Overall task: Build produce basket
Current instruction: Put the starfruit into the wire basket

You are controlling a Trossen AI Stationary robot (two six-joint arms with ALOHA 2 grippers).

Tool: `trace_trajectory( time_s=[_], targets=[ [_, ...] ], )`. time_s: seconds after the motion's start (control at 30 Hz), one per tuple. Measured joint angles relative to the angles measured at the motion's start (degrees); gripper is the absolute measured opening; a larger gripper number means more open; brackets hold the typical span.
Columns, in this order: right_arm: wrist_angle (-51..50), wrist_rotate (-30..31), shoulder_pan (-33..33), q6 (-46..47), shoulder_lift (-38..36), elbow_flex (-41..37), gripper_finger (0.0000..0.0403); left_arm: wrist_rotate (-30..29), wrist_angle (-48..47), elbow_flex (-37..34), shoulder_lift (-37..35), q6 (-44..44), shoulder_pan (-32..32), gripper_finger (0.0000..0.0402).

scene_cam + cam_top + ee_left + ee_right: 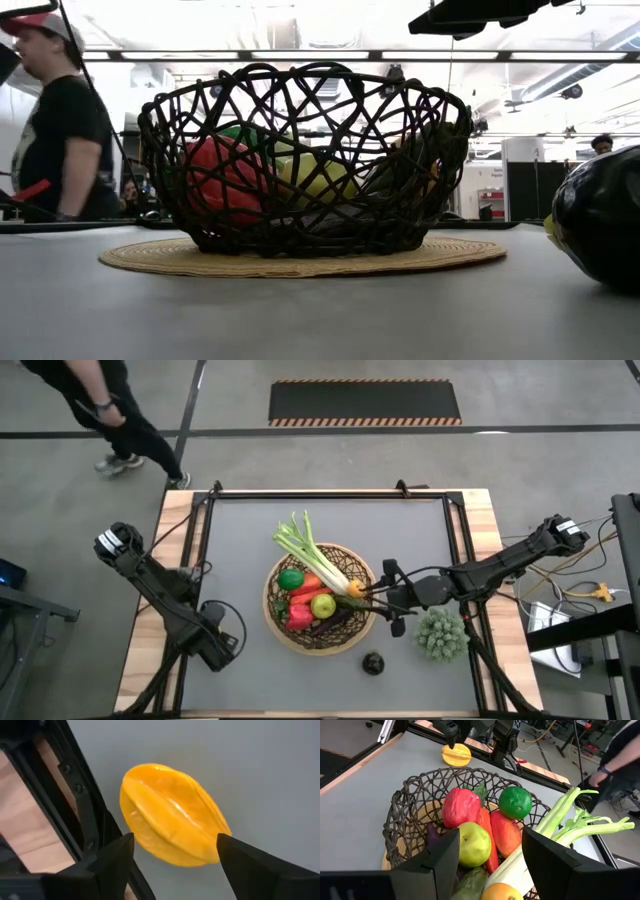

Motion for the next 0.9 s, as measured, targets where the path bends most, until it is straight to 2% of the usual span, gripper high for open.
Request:
trace_trajectory(
  time_s=[0.13, 0.27, 0.7, 0.9],
  targets=[
    [-0.16, 0.0, 0.0, 0.72, 0.0, -0.17, 0.0201, -0.38, 0.32, 0.0, 1.5, 0.44, 0.01, 0.0256],
    [-0.2, 0.0, 0.0, 1.02, 0.0, -0.44, 0.0201, -0.36, 0.47, 0.0, 2.97, 0.48, 0.0, 0.0219],
    [-0.24, 0.0, 0.0, 1.63, 0.02, -0.6, 0.0201, -0.38, 3.99, 0.41, 4.15, 0.52, 0.0, 0.0016],
    [-0.26, 0.0, 0.0, 1.7, 0.02, -0.83, 0.0201, -0.41, 2.62, 1.86, 4.2, 1.19, -0.02, 0.0011]
  ],
)
